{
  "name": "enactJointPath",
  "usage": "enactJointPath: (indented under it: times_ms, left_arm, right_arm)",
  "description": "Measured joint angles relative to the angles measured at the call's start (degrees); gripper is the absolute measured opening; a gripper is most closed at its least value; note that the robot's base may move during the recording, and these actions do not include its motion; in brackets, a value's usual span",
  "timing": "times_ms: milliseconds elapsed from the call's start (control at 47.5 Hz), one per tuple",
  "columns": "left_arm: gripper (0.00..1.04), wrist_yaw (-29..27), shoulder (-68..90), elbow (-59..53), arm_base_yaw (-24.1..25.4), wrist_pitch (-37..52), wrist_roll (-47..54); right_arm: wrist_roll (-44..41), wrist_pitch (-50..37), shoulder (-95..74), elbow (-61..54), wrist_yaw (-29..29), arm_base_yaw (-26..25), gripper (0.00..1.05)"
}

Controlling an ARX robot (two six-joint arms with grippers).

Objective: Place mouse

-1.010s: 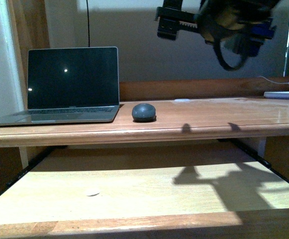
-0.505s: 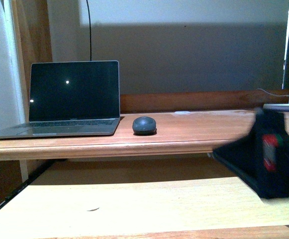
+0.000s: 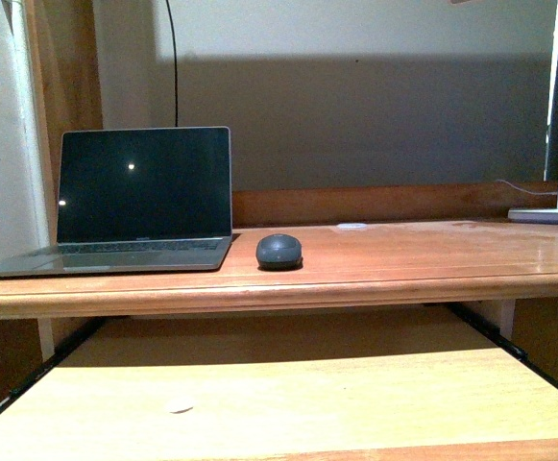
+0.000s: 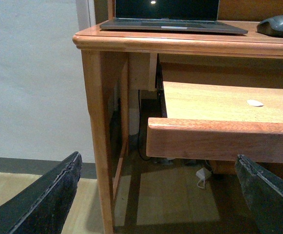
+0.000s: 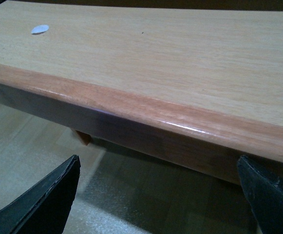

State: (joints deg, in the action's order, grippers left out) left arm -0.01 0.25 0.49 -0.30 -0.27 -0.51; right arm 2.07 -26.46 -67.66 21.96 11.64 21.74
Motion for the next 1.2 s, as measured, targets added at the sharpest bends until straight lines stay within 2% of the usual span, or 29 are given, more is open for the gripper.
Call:
enactJointPath:
  times_ms: [337,589,799,1010,1199]
  left_arm:
    - [0.97,0.00,0.00,0.00,0.00,0.00,0.00]
    - [0.97,0.00,0.00,0.00,0.00,0.00,0.00]
    - [0.97,0.00,0.00,0.00,0.00,0.00,0.00]
    - [0.97,0.00,0.00,0.00,0.00,0.00,0.02]
    - [0.97,0.00,0.00,0.00,0.00,0.00,0.02]
  right_arm:
    - [0.28,-6.69,-14.73,9.40,-8.90,5.79,0.97]
    - [0.74,-8.41,-28.94,23.28,-19.61,9.29,0.97]
    - [1.70,-6.49,-38.73,35.36,-25.83,10.69,0.97]
    - [2.45,-4.85,-45.40,44.50,-28.76,11.61,0.97]
    - [3.89,-3.89,-47.74,47.19,-31.93,12.50,0.97]
